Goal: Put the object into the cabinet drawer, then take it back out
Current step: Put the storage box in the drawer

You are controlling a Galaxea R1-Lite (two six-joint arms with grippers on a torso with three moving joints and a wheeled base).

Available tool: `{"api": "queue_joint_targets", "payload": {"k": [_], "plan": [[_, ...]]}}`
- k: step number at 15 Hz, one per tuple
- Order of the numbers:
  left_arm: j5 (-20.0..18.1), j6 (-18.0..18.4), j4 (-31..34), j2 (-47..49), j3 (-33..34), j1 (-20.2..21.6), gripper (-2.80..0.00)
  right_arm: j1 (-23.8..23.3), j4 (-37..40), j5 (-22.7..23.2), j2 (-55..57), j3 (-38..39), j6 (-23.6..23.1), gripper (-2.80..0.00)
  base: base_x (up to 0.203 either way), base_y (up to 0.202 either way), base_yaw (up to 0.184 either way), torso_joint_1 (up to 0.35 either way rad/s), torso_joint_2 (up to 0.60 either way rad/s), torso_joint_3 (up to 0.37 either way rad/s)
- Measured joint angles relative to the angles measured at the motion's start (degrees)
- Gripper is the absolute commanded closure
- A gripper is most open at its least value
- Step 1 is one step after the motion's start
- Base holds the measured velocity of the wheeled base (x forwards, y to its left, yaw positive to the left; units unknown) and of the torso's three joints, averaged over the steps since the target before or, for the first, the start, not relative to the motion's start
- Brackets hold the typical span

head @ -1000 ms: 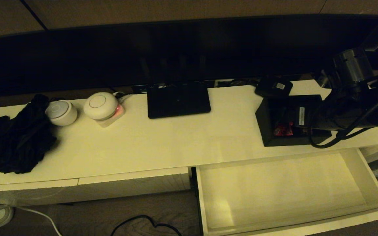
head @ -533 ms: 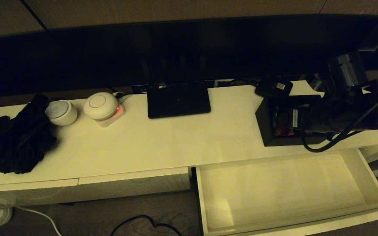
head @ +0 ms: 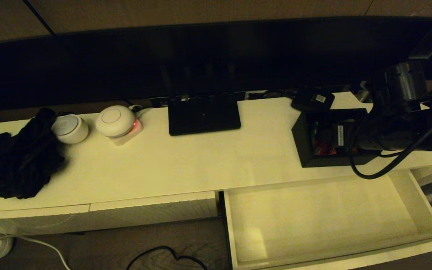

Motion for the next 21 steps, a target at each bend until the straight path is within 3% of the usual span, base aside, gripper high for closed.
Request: {"api": "queue_joint_targets", "payload": {"k": [4,13,14,21], "plan": [[-0.02,0.00,0.00,0.00,0.00,0.00,0.00,-1.00,-4.48,-0.03,-1.03,3.30,-6.34,-2.80,0.000,0.000,0.000,0.000,0.00,0.000],[-0.02,0.00,0.00,0.00,0.00,0.00,0.00,-1.25,-5.87,0.08,-0.77,4.08,-7.11,-2.80,0.000,0.000,0.000,0.000,0.00,0.000],[-0.02,0.00,0.00,0.00,0.00,0.00,0.00,-1.25,-6.26,0.08,-0.62,4.10,-7.08,0.00,0.000,0.000,0.000,0.000,0.00,0.000],[-0.03,0.00,0.00,0.00,0.00,0.00,0.00,-1.24,-7.25,0.18,0.17,4.61,-6.86,0.00,0.000,0.000,0.000,0.000,0.00,0.000]]}}
